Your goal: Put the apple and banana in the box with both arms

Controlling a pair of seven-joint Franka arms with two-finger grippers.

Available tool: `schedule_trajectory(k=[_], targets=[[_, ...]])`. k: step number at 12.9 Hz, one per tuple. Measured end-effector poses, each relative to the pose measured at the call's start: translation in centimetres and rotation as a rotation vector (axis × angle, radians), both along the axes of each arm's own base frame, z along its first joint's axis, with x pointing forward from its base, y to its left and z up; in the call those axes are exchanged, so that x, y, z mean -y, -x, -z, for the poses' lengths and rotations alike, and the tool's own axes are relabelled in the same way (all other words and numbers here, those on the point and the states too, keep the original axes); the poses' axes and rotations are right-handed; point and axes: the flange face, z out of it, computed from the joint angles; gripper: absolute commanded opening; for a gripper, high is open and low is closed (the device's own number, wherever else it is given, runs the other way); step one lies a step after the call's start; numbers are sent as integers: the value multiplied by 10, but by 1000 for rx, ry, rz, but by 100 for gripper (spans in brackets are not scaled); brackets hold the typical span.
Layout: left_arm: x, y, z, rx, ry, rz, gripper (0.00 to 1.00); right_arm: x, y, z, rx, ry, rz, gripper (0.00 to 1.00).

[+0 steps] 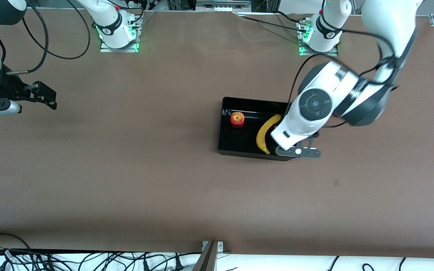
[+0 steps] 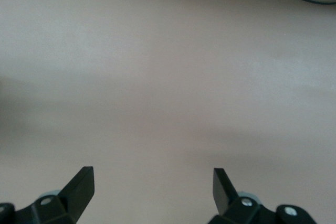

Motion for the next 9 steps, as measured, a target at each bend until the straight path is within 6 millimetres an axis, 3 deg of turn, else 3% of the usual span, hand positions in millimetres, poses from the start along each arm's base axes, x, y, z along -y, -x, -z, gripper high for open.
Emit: schedule_trajectory(k=[2,4,7,9], targets=[[-23,4,-58,-18,-37,-5,100,-1,0,1,-1,0,-1,100],[-54,3,-100,-19,-24,77,100,-2,0,1,-2,0,-3,100],[-137,5,-145,-6,115,59,100,-2,0,1,-2,0,-4,100],[-191,21,-159,37,154,-13,100,-3,0,1,-2,0,-5,100]])
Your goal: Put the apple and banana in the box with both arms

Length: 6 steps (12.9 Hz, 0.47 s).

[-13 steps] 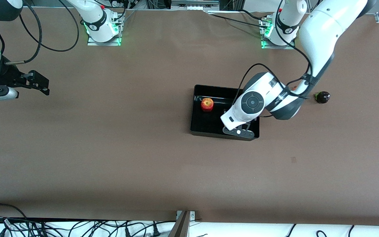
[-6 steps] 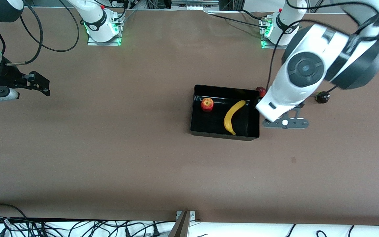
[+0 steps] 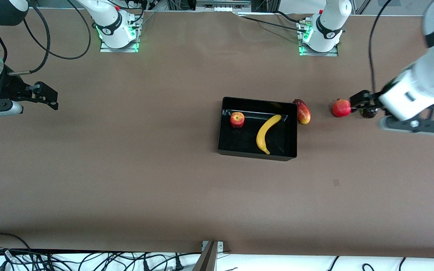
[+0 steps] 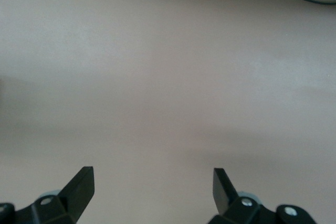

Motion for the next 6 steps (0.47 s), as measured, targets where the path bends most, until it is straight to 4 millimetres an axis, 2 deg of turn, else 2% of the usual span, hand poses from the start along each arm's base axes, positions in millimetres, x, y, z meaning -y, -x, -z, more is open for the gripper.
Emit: schedule_trajectory(k=[1,3,4,6], targets=[[-12,12,-3,27,-1,-21,100,0,0,0,0,0,0,100],[-10,38,3,70,-9,-23,100,0,0,0,0,0,0,100],[-9,45,11,69,-12,-22,100,0,0,0,0,0,-1,100],[-7,48,20,68,-14,-22,100,0,0,0,0,0,-1,100]])
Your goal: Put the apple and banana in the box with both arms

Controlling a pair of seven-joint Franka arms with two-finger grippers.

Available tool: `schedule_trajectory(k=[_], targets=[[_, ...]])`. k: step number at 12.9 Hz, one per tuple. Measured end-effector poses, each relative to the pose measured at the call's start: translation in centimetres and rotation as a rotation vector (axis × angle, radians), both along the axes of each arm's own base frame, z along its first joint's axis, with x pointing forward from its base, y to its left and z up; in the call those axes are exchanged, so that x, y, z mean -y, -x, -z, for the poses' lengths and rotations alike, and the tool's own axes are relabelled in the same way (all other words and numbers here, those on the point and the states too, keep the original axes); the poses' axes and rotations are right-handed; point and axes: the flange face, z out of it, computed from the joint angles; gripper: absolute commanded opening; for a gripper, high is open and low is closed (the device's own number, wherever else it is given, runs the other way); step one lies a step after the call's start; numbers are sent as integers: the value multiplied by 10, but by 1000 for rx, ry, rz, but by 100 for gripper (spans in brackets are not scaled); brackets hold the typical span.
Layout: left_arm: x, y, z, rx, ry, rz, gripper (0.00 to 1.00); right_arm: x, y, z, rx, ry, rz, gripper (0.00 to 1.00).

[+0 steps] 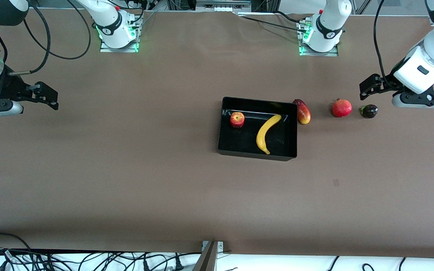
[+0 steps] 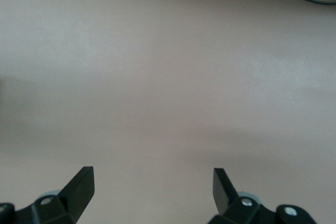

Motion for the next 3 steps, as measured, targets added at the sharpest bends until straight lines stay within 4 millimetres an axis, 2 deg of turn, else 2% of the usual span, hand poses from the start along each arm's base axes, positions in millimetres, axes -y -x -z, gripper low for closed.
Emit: schedule_trajectory(k=[3], targets=[[-2,0,4,-7,-1,-4,100,0,0,0,0,0,0,100]])
